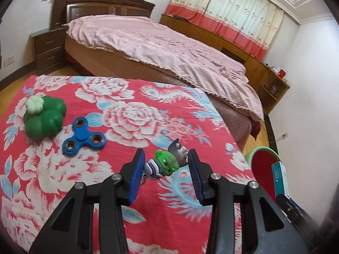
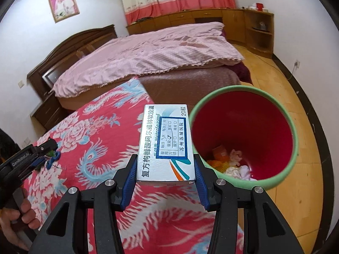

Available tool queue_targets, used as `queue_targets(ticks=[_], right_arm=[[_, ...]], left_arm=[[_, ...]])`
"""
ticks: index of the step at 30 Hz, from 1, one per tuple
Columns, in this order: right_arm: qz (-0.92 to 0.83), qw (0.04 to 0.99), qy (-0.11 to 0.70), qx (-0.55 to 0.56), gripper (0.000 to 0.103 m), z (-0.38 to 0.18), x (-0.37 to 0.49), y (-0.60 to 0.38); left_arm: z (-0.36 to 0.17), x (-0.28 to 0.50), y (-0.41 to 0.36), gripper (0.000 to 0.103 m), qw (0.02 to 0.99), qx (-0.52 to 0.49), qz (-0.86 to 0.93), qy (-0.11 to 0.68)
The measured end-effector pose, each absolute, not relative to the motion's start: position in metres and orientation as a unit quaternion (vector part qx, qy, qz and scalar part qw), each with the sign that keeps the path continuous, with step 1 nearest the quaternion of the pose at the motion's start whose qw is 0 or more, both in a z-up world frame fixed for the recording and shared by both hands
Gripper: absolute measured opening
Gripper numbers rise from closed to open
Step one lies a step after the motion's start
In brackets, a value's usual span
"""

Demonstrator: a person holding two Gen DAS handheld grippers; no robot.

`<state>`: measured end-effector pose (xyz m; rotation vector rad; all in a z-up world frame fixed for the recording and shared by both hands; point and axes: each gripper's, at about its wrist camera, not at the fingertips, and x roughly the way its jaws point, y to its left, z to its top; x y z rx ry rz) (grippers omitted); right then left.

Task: Collect trash
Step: 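Carry the box and figure over the bucket and open both tools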

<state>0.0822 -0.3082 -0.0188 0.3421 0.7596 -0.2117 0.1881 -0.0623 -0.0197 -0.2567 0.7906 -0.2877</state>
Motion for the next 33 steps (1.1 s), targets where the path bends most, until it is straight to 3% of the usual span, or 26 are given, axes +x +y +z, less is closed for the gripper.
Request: queue_targets(ticks=[18,33], right_arm=[[-0.141,0.898,0.336,0.248,0.05,-0.026,0.036,-0.384],[-0.162,0.881,0.339,0.287,0.051,-0.05,0.024,-0.434]], left_arm=[[0.011,0.146,-0.165,0.042,0.889,-0.068,-0.238,0.385],[0.002,0.144,-0.246,0.042,0.864,-0.03,-0.299,0.404]])
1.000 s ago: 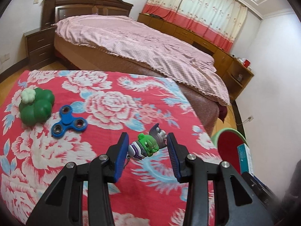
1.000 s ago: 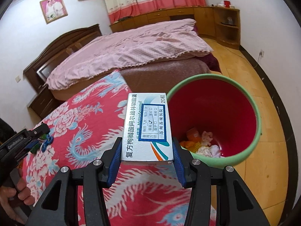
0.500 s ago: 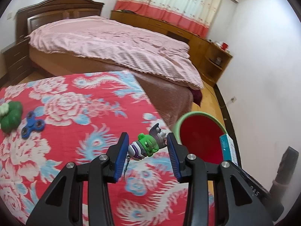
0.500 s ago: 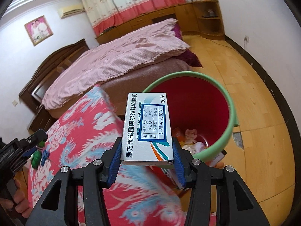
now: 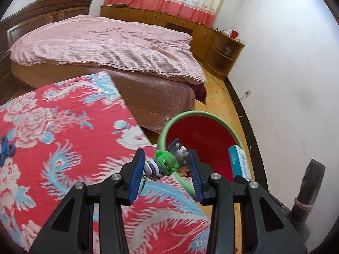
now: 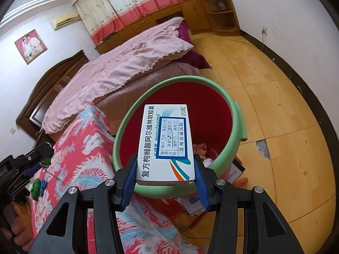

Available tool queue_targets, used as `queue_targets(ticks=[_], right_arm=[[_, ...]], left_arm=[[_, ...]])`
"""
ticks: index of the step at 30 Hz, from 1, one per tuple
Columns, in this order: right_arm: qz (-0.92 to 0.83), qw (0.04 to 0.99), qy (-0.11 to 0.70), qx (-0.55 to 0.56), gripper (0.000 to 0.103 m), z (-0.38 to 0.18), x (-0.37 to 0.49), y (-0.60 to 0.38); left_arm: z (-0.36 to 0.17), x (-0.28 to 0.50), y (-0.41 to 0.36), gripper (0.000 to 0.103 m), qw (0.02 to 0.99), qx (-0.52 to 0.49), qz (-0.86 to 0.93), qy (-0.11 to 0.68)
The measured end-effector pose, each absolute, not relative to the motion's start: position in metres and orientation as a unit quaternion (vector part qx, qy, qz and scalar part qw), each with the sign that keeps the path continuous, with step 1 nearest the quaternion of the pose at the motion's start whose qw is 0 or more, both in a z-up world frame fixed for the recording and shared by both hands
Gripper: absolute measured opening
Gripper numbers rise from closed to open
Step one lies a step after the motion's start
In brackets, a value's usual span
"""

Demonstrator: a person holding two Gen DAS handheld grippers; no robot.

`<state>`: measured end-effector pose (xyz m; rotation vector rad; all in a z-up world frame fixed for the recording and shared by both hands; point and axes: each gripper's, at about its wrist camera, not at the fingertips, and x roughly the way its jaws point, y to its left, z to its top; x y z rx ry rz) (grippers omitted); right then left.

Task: Collect trash
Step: 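Carry the box and figure over the bucket and open both tools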

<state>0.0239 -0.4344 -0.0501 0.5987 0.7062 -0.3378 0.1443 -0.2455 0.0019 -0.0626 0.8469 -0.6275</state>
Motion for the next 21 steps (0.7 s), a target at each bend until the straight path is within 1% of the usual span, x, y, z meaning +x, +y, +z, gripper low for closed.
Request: queue_targets(ticks=[8,15,18,21], right_arm=[[-0.174,0.877,0.344,0.287,0.052,-0.061,0.027,-0.449],[-0.177,0.873,0.341,0.301,0.053,-0.065,0.022,-0.459],[-0.178,0.875,0.333,0.302,0.056,-0.063,0.019,-0.462],[-0.18,0.876,0.328,0.304,0.057,-0.062,0.018,-0.465]], left_arm=[[-0.006,0.149,-0.274,0.042,0.852,-0.028,-0.33,0.405],[-0.02,0.157,-0.294,0.042,0.842,-0.023,-0.338,0.42],[-0.025,0.159,-0.301,0.042,0.837,-0.02,-0.341,0.427],[-0.029,0.161,-0.308,0.042,0.834,-0.015,-0.344,0.43]])
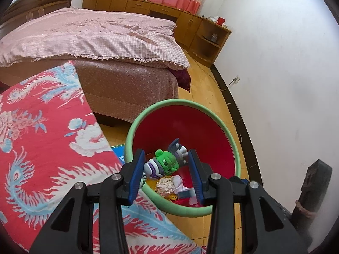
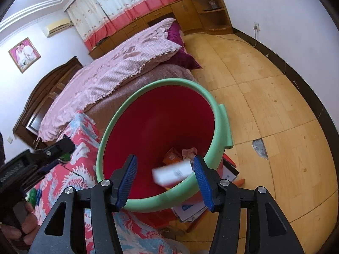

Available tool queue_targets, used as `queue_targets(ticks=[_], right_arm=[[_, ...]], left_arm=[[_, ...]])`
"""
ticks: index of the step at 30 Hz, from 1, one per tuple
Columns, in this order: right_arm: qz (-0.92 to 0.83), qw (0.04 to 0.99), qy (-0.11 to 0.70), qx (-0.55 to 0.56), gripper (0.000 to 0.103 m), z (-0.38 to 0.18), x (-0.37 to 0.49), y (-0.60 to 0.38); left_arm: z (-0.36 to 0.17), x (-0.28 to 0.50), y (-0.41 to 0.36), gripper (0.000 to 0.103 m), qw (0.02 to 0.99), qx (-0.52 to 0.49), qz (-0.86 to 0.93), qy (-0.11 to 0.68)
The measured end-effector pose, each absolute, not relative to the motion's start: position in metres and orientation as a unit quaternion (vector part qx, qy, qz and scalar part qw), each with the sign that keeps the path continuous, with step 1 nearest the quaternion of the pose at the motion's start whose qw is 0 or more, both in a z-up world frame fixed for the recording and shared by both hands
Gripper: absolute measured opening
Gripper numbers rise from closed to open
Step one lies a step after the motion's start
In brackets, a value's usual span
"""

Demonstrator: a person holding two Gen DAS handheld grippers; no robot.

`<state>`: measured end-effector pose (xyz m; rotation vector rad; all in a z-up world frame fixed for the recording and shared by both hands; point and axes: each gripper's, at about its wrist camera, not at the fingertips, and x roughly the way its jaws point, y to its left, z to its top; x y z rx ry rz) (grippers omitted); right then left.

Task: Collect trash

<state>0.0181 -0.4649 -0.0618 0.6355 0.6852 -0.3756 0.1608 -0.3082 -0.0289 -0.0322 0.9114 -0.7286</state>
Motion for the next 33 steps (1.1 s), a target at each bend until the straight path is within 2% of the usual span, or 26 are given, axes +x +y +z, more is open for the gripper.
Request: queue_targets(ticks=[9,13,20,22,24,27,30,33], right_arm=[[-0.185,0.871,0.333,0.312,0.057,-0.067,0.019,-0.469],[-0.185,0.871,0.332,0.311,0.057,-0.066,0.018,-0.468],[-0.182,0.875,0.33,0.303,0.057,-0.06,0.015,-0.463],[-0.183,0.876,0.331,0.3,0.067,-0.058,0.014,-0.46],[-0.18,0.878,0.331,0.296,0.069,-0.055,0.014,-0.456],[-0.175,0.882,0.33,0.288,0.069,-0.05,0.012,-0.448],[-0.17,0.887,0.33,0.276,0.069,-0.043,0.012,-0.437],[-0.161,0.894,0.328,0.259,0.076,-0.034,0.011,-0.424]], left_arm=[[-0.032,0.165,-0.32,0.042,0.832,-0.006,-0.348,0.432],[-0.029,0.166,-0.32,0.047,0.834,-0.006,-0.345,0.431],[-0.026,0.164,-0.307,0.047,0.837,-0.015,-0.329,0.437],[-0.025,0.162,-0.3,0.047,0.839,-0.018,-0.324,0.437],[-0.023,0.159,-0.294,0.048,0.841,-0.017,-0.319,0.437],[-0.02,0.154,-0.283,0.054,0.844,-0.016,-0.31,0.437],[-0.016,0.148,-0.27,0.054,0.849,-0.017,-0.3,0.434],[-0.012,0.142,-0.254,0.055,0.856,-0.018,-0.287,0.43]])
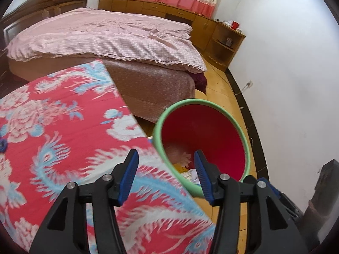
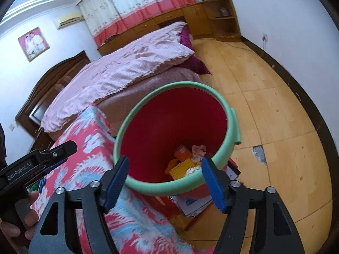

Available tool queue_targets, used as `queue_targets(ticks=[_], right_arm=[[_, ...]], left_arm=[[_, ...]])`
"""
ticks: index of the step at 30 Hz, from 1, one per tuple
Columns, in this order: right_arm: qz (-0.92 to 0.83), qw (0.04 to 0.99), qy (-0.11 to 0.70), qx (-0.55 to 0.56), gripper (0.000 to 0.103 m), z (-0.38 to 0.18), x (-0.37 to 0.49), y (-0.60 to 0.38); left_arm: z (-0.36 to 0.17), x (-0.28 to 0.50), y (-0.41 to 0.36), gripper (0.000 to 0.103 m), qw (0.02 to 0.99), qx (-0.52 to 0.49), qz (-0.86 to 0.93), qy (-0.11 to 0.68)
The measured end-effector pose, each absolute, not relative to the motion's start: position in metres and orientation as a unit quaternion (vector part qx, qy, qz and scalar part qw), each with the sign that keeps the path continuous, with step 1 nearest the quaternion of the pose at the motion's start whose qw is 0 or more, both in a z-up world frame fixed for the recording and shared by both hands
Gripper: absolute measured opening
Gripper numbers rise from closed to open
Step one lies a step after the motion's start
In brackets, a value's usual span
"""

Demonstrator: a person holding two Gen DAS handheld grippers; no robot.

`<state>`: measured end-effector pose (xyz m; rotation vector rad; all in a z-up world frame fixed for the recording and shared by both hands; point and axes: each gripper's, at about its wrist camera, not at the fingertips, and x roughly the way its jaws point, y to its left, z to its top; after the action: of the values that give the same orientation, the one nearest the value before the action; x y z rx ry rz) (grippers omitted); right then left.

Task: Collect trash

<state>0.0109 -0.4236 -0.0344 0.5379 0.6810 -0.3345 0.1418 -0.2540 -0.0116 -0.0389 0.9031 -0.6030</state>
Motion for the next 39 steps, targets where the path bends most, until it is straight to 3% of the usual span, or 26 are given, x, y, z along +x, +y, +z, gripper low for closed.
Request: queue_targets(ticks=[6,9,39], right_arm=[[-0.141,0.908,0.319,0.232,0.076,-0.017,0.005,-0.394],[-0.133,0.914,0.314,0.221,0.077,-0.01,0.001,-0.38],[-0.048,0.95,0.279,0.13,0.078,0.028,-0.037,-0.264]], left_arm=[[-0.003,0.128,-0.216,0.056,0.871,-0.03,-0.254,0.419],[0.0,0.119,-0.198,0.061,0.88,-0.028,-0.233,0.413],[0.035,0.034,-0.071,0.061,0.93,-0.037,-0.079,0.358]])
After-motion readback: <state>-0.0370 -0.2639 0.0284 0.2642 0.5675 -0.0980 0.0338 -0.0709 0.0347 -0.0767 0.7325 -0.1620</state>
